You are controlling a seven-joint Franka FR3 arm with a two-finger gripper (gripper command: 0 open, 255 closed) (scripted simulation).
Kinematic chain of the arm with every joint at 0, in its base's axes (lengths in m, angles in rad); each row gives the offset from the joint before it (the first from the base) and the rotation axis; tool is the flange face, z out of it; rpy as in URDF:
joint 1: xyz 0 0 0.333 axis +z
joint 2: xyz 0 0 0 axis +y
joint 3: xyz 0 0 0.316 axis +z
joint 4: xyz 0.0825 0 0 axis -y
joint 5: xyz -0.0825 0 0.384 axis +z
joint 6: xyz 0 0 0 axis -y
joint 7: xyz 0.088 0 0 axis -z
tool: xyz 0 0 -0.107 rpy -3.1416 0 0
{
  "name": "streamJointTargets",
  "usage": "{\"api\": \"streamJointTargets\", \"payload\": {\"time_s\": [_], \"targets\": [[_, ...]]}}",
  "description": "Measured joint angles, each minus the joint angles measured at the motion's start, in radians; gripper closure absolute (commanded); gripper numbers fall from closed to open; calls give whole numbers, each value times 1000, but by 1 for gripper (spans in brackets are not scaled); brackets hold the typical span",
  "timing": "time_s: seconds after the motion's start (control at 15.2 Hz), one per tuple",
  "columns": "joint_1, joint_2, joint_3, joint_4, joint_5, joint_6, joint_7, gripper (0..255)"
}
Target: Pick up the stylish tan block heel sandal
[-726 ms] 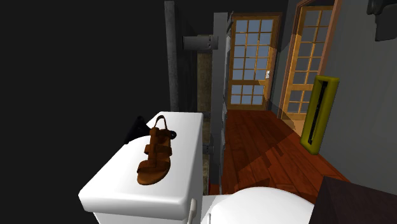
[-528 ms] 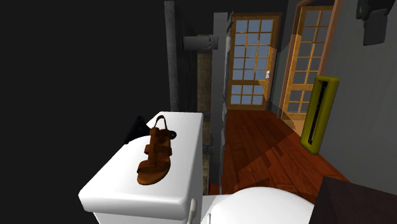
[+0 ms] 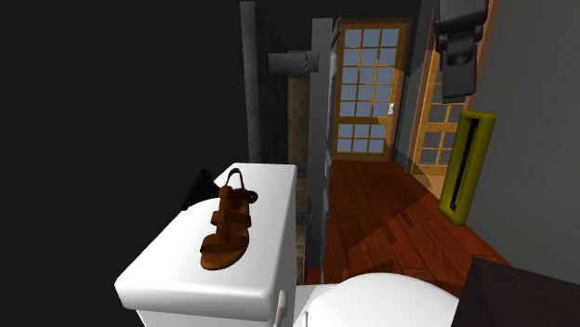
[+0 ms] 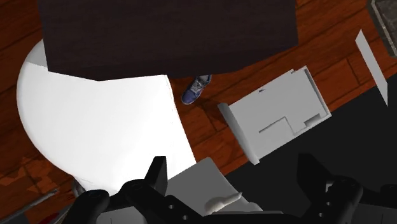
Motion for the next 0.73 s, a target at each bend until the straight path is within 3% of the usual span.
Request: {"api": "streamJointTargets", "payload": {"time_s": [0.73], "targets": [[-2, 417, 12, 264, 126, 152, 191, 0]]}}
